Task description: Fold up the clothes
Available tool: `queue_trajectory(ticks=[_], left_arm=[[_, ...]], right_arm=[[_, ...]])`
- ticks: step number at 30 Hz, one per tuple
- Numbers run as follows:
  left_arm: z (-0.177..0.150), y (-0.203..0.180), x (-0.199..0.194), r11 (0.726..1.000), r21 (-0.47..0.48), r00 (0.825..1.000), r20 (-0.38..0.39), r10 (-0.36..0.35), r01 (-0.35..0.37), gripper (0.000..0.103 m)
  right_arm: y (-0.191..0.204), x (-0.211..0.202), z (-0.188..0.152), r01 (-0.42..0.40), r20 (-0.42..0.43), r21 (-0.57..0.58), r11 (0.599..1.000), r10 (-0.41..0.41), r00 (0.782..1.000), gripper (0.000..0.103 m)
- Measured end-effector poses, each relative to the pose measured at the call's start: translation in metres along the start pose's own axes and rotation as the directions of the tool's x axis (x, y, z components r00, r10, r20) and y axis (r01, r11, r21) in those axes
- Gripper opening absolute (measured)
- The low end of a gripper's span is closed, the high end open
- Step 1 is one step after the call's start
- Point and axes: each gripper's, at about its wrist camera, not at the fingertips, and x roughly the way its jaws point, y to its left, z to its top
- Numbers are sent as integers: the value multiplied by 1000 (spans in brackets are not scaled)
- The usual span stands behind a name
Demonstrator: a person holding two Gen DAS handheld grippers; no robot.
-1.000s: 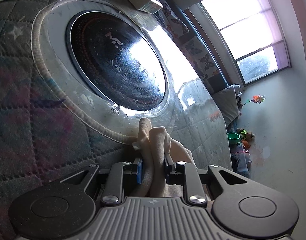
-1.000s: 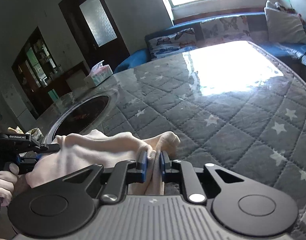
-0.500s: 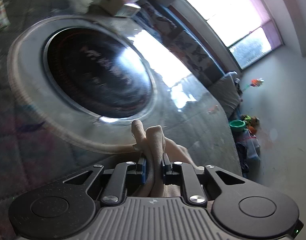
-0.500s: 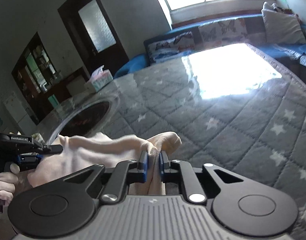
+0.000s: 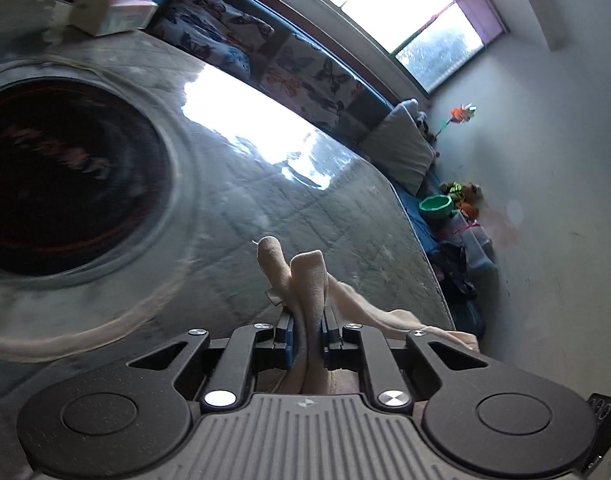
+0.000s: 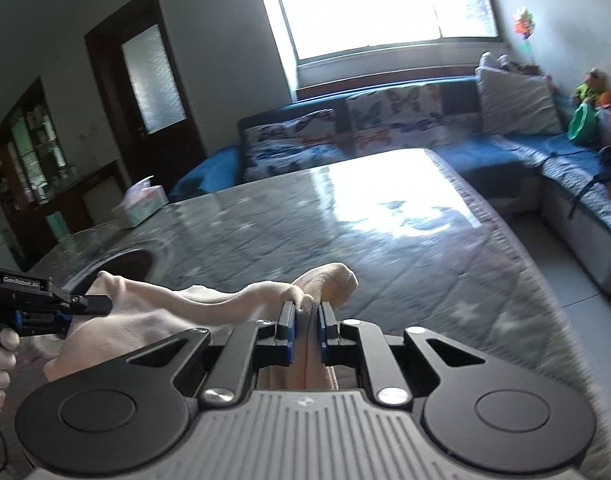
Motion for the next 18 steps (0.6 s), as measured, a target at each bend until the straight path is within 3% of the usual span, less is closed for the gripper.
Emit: queue_trajectory(ticks=[8, 18], left_arm=[[10, -41, 49, 996, 86, 998, -53, -31, 35, 14], [3, -71, 99, 983, 183, 994, -107, -6, 26, 14]], right_arm=[[-34, 8, 20, 132, 18, 11, 991, -132, 991, 10], [-65, 25, 30, 240, 0, 22, 971, -240, 971, 10]])
